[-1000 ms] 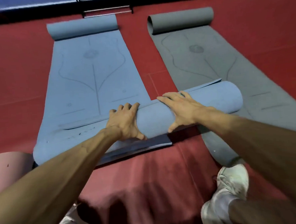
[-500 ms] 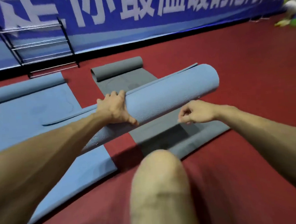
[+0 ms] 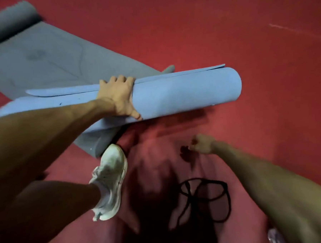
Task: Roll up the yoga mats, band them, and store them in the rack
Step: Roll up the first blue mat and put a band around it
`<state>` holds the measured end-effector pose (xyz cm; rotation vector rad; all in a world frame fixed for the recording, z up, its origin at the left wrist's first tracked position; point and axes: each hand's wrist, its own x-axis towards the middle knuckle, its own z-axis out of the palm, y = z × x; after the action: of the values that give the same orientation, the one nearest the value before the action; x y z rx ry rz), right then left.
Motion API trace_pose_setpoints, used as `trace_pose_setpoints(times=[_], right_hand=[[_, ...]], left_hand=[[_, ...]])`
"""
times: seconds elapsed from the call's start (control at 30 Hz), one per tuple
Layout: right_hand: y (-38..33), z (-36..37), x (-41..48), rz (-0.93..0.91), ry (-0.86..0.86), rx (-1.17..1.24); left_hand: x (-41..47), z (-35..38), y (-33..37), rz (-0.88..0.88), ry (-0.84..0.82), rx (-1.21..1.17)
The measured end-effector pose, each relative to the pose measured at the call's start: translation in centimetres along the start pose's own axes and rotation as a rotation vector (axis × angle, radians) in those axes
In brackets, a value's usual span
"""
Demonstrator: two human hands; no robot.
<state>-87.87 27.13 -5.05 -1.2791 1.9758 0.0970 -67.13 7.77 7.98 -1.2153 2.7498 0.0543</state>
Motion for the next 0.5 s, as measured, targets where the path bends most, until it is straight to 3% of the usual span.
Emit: trace_pose_setpoints(times=[0.27,0.5], right_hand=[[5.4,11.1,0.9,0.169,-0.064,-0.028],[4.7,14.9,1.0,0.209,0.054,-0.287]], left_hand=[[-0.3,11.0,8.4,0.195,-0.012,0.011],[-0.6,11.9,8.6,0.226,-0.054,0.046]])
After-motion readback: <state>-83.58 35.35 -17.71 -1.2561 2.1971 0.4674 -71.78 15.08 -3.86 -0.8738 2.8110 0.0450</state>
